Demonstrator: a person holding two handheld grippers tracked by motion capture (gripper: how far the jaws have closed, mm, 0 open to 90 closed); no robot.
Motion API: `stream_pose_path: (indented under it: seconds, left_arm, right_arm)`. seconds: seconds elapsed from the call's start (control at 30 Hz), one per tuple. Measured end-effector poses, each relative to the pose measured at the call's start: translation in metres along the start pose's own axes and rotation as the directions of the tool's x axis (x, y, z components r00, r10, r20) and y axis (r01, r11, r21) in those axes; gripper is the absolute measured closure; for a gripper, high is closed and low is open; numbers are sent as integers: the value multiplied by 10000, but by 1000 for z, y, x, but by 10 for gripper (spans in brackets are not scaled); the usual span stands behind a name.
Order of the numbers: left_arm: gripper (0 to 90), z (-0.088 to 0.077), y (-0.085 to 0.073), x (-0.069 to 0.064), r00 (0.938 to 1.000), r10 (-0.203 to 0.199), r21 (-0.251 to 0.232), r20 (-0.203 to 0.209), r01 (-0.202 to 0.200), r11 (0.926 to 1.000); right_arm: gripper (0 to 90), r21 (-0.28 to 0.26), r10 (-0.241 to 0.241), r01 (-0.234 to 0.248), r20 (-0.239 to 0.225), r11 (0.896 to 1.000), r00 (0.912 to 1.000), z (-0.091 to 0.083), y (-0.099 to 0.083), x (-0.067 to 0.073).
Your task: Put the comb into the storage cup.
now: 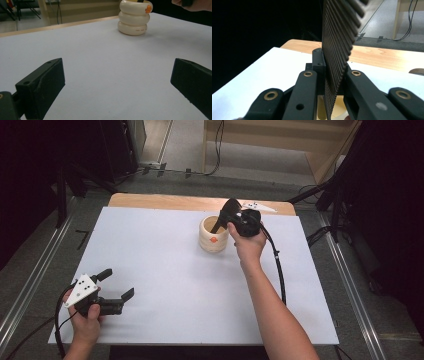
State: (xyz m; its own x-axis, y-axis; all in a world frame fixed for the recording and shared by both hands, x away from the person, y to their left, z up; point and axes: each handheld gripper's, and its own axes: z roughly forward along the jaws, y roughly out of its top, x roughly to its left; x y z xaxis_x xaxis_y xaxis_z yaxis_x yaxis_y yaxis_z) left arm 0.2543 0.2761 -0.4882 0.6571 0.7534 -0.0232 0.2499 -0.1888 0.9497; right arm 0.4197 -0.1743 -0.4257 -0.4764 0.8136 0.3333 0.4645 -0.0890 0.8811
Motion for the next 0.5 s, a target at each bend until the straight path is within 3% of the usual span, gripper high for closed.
stream_pose_path:
  seconds: [0.5]
  left_arm:
    - [0,0,0,0,10000,31,38,-18,-31,10000]
  right_arm:
    - [824,178,297,-296,-58,9994,9995,6,-9,-3]
